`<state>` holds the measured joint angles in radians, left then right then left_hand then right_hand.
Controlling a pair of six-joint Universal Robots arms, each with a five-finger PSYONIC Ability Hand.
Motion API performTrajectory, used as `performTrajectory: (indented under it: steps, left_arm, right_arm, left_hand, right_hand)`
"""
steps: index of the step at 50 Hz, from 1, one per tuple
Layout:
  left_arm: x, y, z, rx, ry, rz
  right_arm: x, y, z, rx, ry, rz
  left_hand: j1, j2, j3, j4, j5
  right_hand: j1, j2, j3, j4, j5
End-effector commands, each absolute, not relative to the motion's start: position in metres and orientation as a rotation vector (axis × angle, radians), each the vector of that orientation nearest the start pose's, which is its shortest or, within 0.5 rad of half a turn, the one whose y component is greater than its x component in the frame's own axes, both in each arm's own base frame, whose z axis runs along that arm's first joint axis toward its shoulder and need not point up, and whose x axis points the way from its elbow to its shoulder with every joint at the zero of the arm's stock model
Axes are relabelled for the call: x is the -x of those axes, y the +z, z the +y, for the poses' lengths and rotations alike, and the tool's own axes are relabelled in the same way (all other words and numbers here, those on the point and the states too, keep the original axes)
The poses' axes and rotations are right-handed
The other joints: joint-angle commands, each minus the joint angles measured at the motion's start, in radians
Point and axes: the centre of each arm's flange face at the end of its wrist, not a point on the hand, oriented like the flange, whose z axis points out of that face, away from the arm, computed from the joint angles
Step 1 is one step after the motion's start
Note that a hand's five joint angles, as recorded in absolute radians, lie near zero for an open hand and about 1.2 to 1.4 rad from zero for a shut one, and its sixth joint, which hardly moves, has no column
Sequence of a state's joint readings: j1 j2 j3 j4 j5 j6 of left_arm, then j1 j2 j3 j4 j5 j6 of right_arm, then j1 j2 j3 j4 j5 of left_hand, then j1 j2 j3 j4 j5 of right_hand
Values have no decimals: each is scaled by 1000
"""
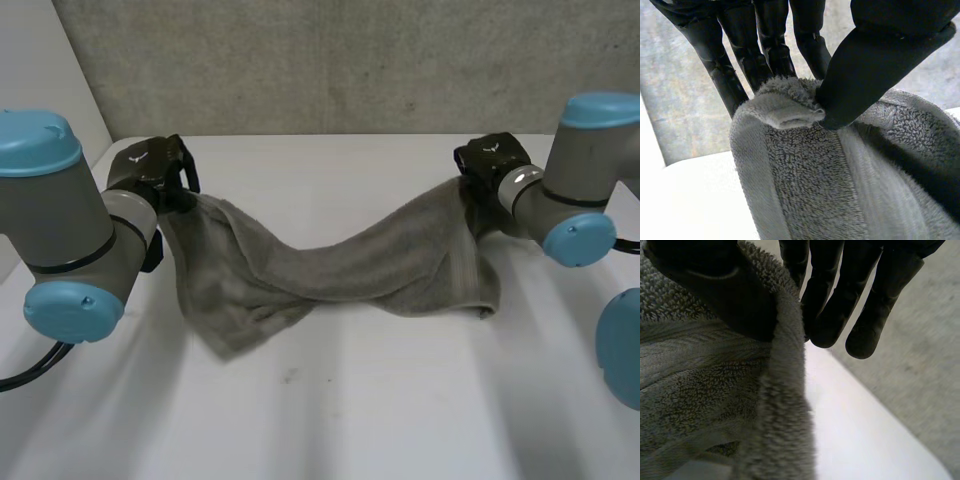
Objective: Fold the towel.
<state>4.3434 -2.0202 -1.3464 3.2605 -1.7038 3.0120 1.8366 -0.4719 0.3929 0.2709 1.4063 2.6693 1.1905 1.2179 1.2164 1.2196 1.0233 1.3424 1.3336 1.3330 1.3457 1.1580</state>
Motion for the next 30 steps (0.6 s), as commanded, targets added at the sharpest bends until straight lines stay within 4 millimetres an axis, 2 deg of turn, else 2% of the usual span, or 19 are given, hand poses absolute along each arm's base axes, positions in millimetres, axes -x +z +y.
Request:
performTrajectory:
  steps: [1,3,4,6,11,13,14,16,19,21,22,24,25,27,30]
  left_arm:
    - [242,224,-335,-84,-2234,2484]
    - [241,223,-335,-83,-2229,2486]
    - [241,223,-335,-85,-2228,2489]
    - [241,223,-334,-83,-2227,2488]
    - [241,225,-334,-80,-2234,2485]
    - [241,226,-334,-81,-2240,2479]
    - [240,228,-334,-75,-2243,2476]
    - [239,229,-335,-71,-2244,2473]
    - [234,234,-336,-52,-2255,2457]
    - [233,237,-336,-48,-2265,2449]
    - [233,239,-335,-47,-2273,2443]
    - [233,241,-335,-45,-2277,2441]
    - [233,243,-334,-44,-2284,2437]
    - [233,243,-334,-44,-2284,2437]
    - [233,245,-333,-45,-2288,2435]
  right_arm:
    - [-280,150,-459,1030,-2080,2138]
    - [-280,150,-459,1031,-2080,2138]
    - [-283,142,-458,1036,-2065,2145]
    - [-286,137,-458,1036,-2063,2152]
    - [-290,157,-455,998,-2120,2148]
    - [-286,191,-452,952,-2192,2134]
    - [-286,191,-452,952,-2192,2134]
    - [-279,219,-444,900,-2198,2147]
    - [-274,229,-439,875,-2176,2166]
    - [-269,243,-422,866,-2095,2213]
    - [-269,243,-422,866,-2095,2213]
    - [-262,241,-406,887,-1982,2297]
    - [-262,241,-406,888,-1982,2298]
    - [-256,231,-386,914,-1850,2374]
    - [-253,223,-376,932,-1793,2396]
  left_hand:
    - [206,178,180,177,198]
    - [206,178,180,177,198]
    - [206,178,180,177,198]
    - [206,178,180,177,198]
    - [206,178,180,177,198]
    - [206,178,180,177,198]
    - [206,178,180,177,198]
    - [206,178,180,177,198]
    - [206,178,180,177,198]
    - [206,178,180,177,198]
    - [206,178,180,177,198]
    - [206,178,180,177,198]
    - [206,178,180,177,198]
    - [206,178,180,177,198]
    - [206,178,180,177,198]
  right_hand:
    - [-227,-218,-218,-230,-217]
    - [-230,-221,-220,-233,-220]
    - [-1168,-1159,-1158,-1171,-1158]
    - [-1168,-1159,-1158,-1171,-1158]
    - [-1168,-1159,-1158,-1171,-1158]
    - [-1168,-1159,-1158,-1171,-1158]
    - [-1168,-1159,-1158,-1171,-1158]
    - [-1168,-1159,-1158,-1171,-1158]
    - [-1168,-1159,-1158,-1171,-1158]
    - [-1168,-1159,-1158,-1171,-1158]
    - [-1168,-1159,-1158,-1171,-1158]
    - [-1168,-1159,-1158,-1171,-1158]
    - [-1168,-1159,-1158,-1171,-1158]
    - [-1147,-1138,-1137,-1150,-1137]
    - [-1099,-1090,-1089,-1102,-1089]
